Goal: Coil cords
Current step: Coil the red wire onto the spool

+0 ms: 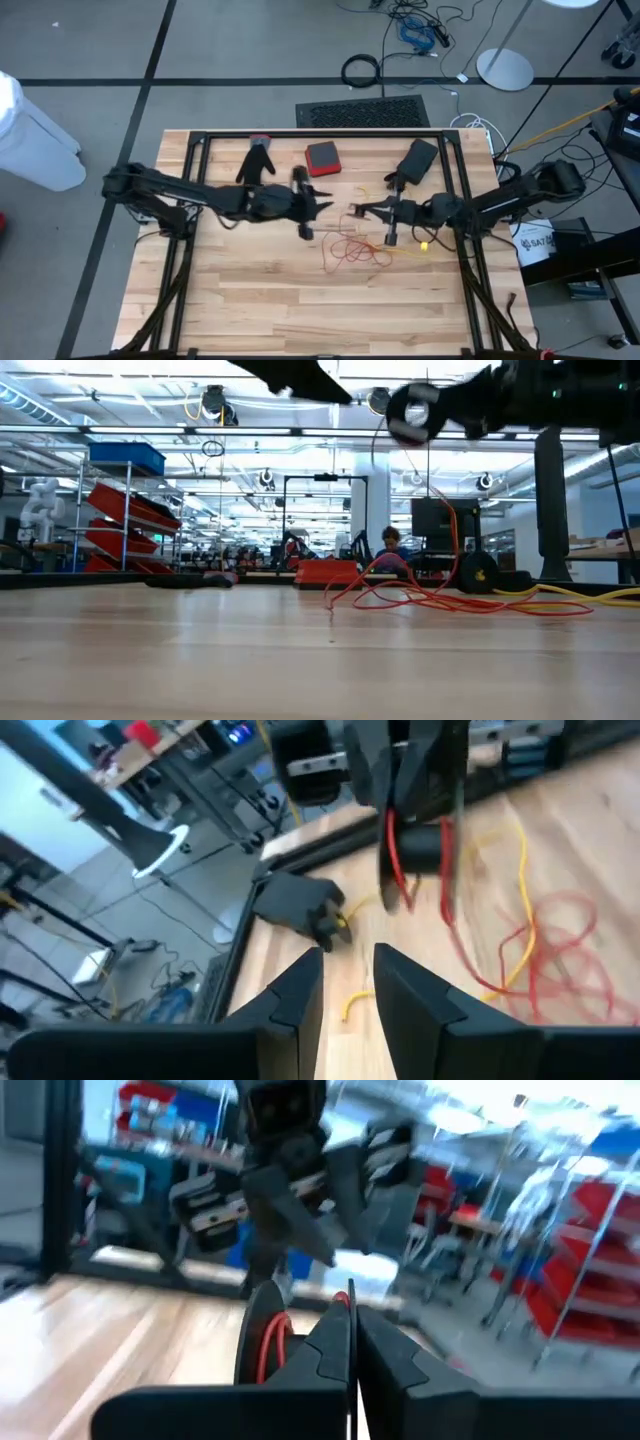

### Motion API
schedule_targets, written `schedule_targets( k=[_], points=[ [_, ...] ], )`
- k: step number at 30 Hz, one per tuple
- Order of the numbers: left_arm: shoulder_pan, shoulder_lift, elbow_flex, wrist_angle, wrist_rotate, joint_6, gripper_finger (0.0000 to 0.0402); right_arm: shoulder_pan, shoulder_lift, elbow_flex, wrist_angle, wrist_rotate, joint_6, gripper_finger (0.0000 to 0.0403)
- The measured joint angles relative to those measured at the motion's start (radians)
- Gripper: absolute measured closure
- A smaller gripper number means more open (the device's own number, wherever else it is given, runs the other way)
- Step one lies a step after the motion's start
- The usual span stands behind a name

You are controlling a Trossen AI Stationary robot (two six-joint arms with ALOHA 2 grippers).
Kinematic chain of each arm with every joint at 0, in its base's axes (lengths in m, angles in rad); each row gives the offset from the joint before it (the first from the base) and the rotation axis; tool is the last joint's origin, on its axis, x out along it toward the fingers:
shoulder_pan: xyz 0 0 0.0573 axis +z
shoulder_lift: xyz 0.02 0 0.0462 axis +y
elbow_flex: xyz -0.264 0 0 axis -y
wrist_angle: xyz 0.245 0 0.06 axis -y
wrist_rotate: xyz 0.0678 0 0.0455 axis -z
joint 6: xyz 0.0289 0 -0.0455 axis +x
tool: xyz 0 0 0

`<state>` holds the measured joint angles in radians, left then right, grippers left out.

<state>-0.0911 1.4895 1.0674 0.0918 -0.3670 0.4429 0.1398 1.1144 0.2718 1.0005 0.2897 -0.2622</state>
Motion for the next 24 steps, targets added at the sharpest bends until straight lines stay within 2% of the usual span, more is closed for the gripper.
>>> schedule_targets(
  k=[5, 8, 16, 19, 24],
  points=[
    [0.042, -0.070, -0.075, 0.050, 0.094, -0.151, 0.0303, -0.001, -0.074, 0.000, 0.088, 0.055, -0.118, 0.0402],
    [0.059, -0.050, -0.136, 0.185, 0.168, -0.241, 0.0303, -0.001, -0.091, 0.023, 0.101, 0.056, -0.175, 0.0402],
    [0.069, 0.120, -0.251, 0.729, 0.184, -0.344, 0.0303, 0.011, -0.057, 0.115, -0.009, 0.057, -0.247, 0.0402],
    [0.073, 0.203, -0.255, 0.848, 0.183, -0.400, 0.0303, 0.021, -0.037, 0.132, -0.020, 0.058, -0.268, 0.0402],
    [0.075, 0.297, -0.256, 0.917, 0.181, -0.439, 0.0303, 0.033, -0.025, 0.143, -0.023, 0.108, -0.291, 0.0402]
  ],
)
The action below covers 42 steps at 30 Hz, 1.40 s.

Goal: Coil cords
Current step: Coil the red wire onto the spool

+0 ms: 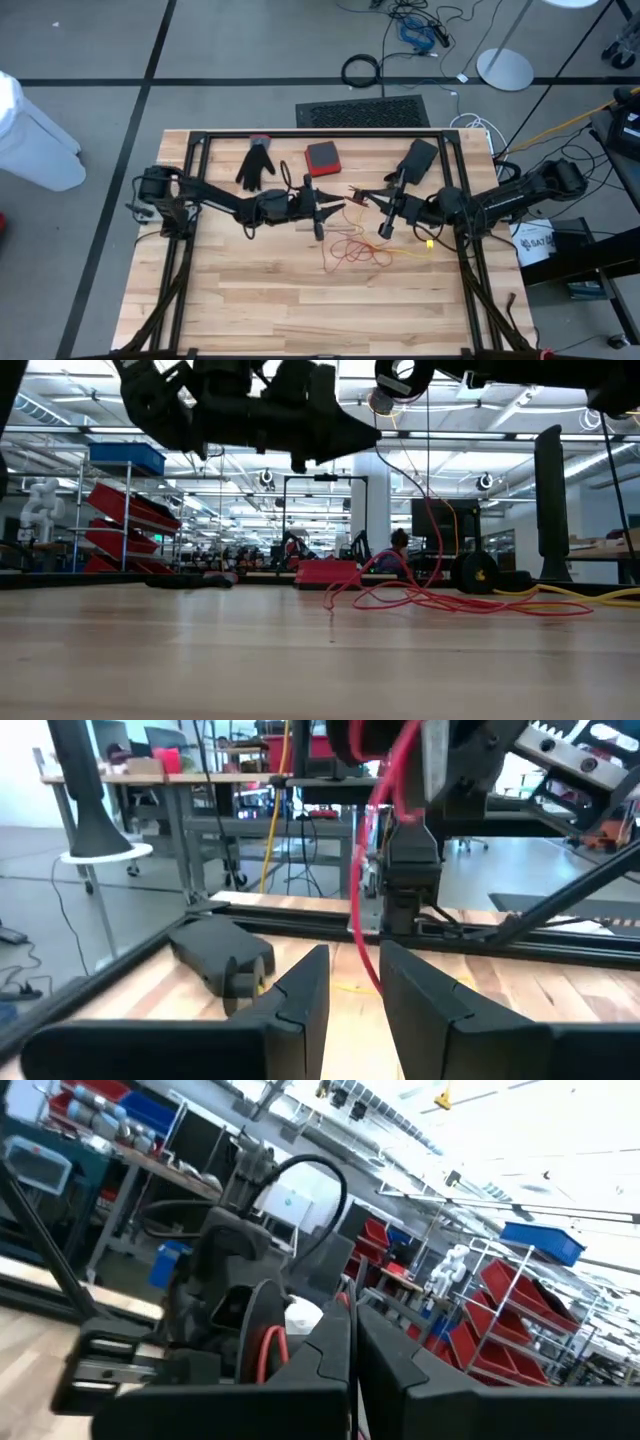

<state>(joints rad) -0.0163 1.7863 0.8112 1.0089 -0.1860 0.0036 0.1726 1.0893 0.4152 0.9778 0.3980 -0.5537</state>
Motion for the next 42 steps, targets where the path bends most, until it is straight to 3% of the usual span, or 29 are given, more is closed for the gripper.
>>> schedule_targets(
  k=[8, 14, 21, 29, 35, 38, 42],
  points=[
    [-0.005, 0.080, 0.003, 0.092, 0.046, -0.054, 0.0303, 0.000, 0.000, 0.000, -0.008, 0.005, 0.000, 0.0402],
    [-0.006, 0.082, 0.002, 0.084, 0.023, -0.078, 0.0303, 0.000, 0.000, 0.000, -0.012, 0.020, 0.005, 0.0402],
    [-0.022, 0.125, 0.003, 0.099, -0.111, -0.102, 0.0304, 0.000, 0.000, -0.001, -0.011, 0.021, 0.004, 0.0403],
    [-0.050, 0.230, 0.003, 0.241, -0.163, -0.104, 0.0304, 0.000, 0.000, -0.001, -0.011, 0.024, 0.004, 0.0403],
    [-0.056, 0.249, 0.003, 0.248, -0.190, -0.103, 0.0306, 0.000, 0.000, -0.001, -0.017, 0.026, 0.004, 0.0403],
    [-0.056, 0.249, 0.003, 0.249, -0.191, -0.103, 0.0323, 0.000, 0.000, -0.001, -0.017, 0.026, 0.004, 0.0403],
    [-0.056, 0.249, 0.003, 0.239, -0.192, -0.103, 0.0377, 0.000, 0.000, -0.001, -0.017, 0.026, 0.009, 0.0403]
  ],
)
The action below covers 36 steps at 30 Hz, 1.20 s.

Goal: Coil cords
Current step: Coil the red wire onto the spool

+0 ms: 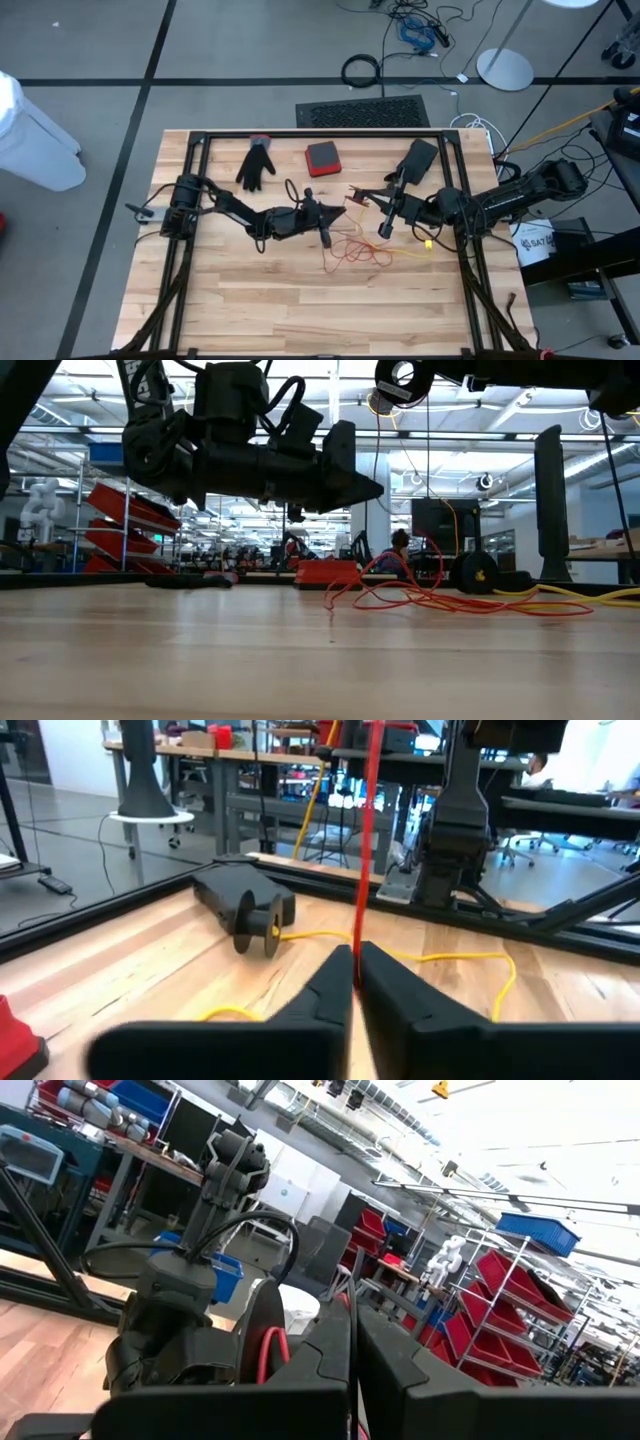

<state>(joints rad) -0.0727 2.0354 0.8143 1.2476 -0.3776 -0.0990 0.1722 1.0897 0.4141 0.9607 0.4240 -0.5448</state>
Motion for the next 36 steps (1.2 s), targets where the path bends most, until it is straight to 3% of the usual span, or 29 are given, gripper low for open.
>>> schedule_targets(
  k=[5, 9, 13, 21, 36],
  points=[
    [0.000, 0.000, 0.025, -0.059, -0.028, 0.001, 0.0395, 0.000, 0.000, 0.000, -0.001, 0.000, 0.010, 0.0403],
    [0.001, 0.000, 0.107, -0.216, -0.023, 0.012, 0.0399, -0.001, 0.000, 0.000, 0.000, 0.005, 0.026, 0.0403],
    [0.001, 0.000, 0.211, -0.411, -0.003, 0.036, 0.0400, -0.002, 0.000, 0.000, 0.001, 0.077, 0.028, 0.0403],
    [-0.009, 0.000, 0.313, -0.542, 0.035, 0.113, 0.0401, -0.002, 0.000, 0.000, -0.001, 0.205, 0.031, 0.0403],
    [0.105, 0.000, 0.327, -0.745, 0.030, 0.112, 0.0401, 0.015, 0.000, 0.000, 0.033, 0.130, 0.052, 0.0403]
  ],
)
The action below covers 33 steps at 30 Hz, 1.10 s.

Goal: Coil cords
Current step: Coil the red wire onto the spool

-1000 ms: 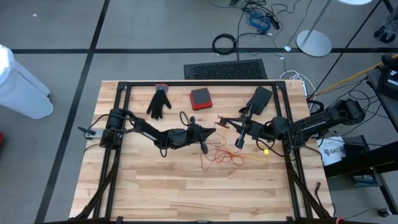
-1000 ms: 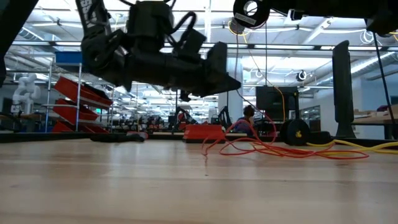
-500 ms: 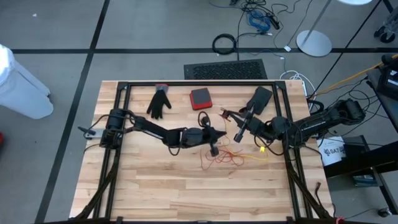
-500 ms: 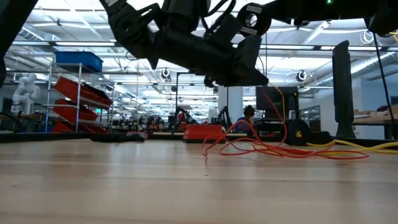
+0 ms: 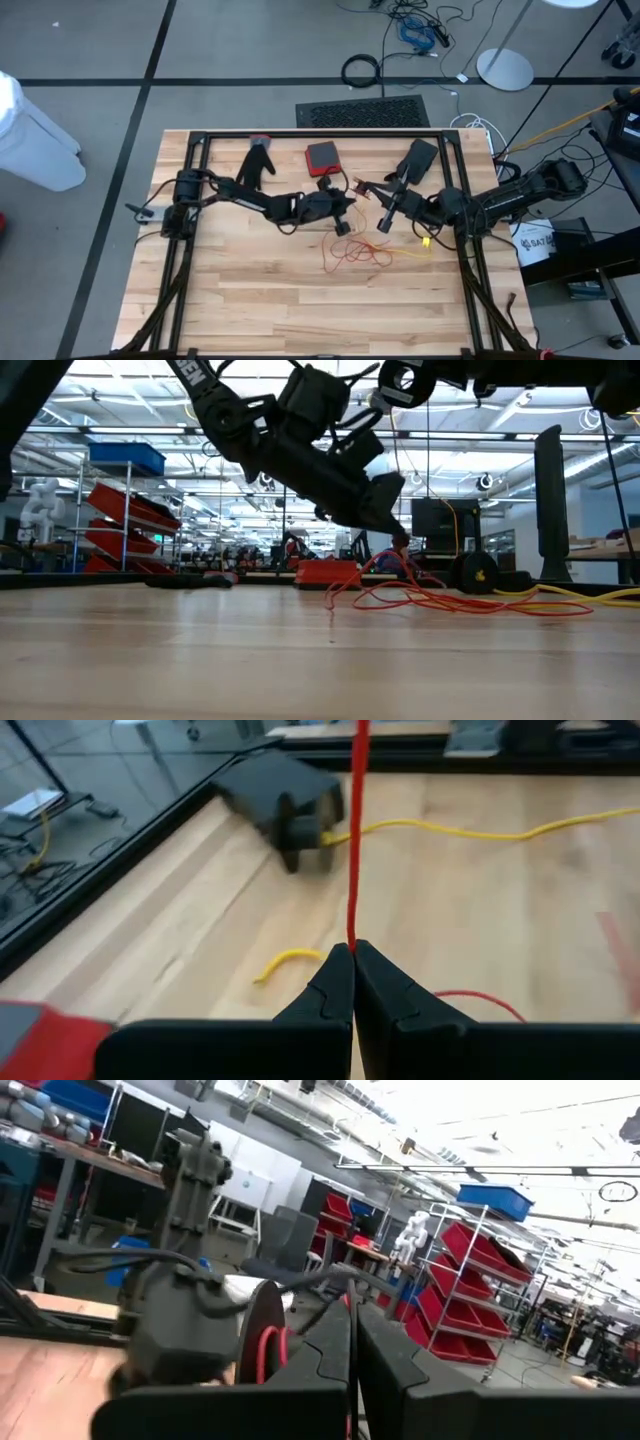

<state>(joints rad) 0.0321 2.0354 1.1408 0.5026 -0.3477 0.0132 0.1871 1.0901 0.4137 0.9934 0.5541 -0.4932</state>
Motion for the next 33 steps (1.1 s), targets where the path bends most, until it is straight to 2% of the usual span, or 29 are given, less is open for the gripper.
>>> schedule_targets(
  k=[16, 19, 22, 26, 33],
  points=[
    [0.038, 0.000, 0.000, -0.027, 0.051, -0.033, 0.0401, 0.070, -0.002, 0.000, 0.116, 0.000, -0.073, 0.0403],
    [0.034, 0.000, 0.000, -0.026, 0.051, -0.033, 0.0402, 0.070, -0.001, 0.000, 0.114, 0.048, -0.082, 0.0403],
    [0.032, 0.000, 0.000, -0.023, 0.053, -0.033, 0.0402, 0.062, 0.008, 0.000, 0.105, 0.110, -0.100, 0.0403],
    [0.032, 0.000, 0.000, -0.013, 0.056, -0.033, 0.0402, 0.038, 0.033, 0.000, 0.114, 0.126, -0.092, 0.0403],
    [0.032, 0.000, 0.026, -0.042, 0.060, -0.033, 0.0402, -0.019, 0.133, 0.000, 0.276, 0.154, -0.039, 0.0403]
  ],
)
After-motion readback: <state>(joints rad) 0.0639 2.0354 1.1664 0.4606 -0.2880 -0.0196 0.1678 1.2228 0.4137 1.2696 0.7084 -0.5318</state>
